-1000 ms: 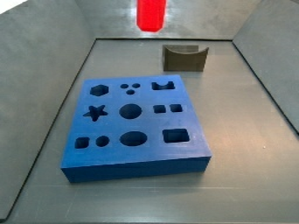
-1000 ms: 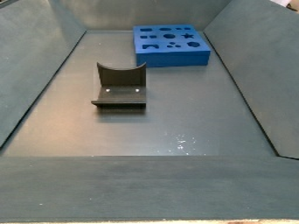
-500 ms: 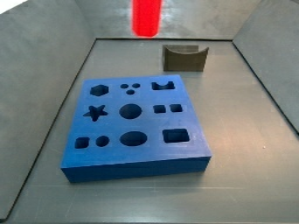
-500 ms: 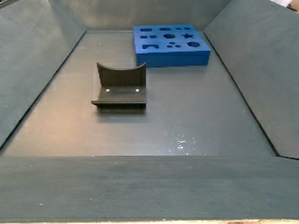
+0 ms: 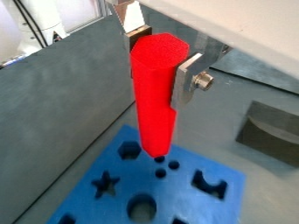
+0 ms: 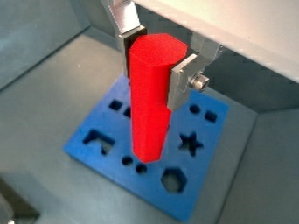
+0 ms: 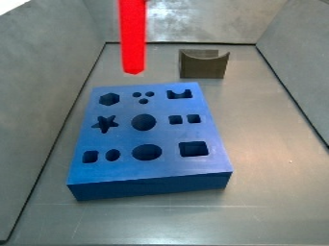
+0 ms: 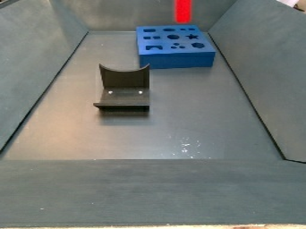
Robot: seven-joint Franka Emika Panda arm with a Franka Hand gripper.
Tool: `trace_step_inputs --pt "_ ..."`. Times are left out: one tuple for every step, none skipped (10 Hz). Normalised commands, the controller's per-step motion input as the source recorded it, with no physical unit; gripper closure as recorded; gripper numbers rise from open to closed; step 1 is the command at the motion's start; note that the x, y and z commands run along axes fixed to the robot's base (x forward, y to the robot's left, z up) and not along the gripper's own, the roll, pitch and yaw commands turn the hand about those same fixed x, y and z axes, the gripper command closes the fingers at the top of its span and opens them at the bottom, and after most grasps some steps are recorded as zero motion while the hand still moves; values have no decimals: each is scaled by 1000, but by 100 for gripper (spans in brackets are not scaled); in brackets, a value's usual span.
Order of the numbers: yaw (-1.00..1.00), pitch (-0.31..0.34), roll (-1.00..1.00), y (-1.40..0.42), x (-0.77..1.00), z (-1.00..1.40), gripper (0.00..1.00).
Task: Pick up the hexagon object. Move up. Place the hexagon object on the fixture. Regrasp the hexagon object. Move to above the board. Insert the hexagon object.
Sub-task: Insert the hexagon object.
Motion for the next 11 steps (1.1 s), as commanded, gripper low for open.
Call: trace_step_inputs --pt "0 0 0 0 0 -17 100" --pt "-609 0 0 120 -646 -529 100" --pt "-537 -36 0 34 -717 -557 100" --pt "0 -16 -9 0 -63 0 100" --pt "0 0 0 0 0 -43 100" --pt "-20 -119 -63 -246 0 -597 100" --pt "0 -106 -189 -171 197 -540 100" --pt "20 -1 0 0 -26 0 100" --pt "0 0 0 0 0 -134 100" --pt "-97 -130 -187 83 -283 -674 100" --pt "0 -180 -186 0 -114 -454 100"
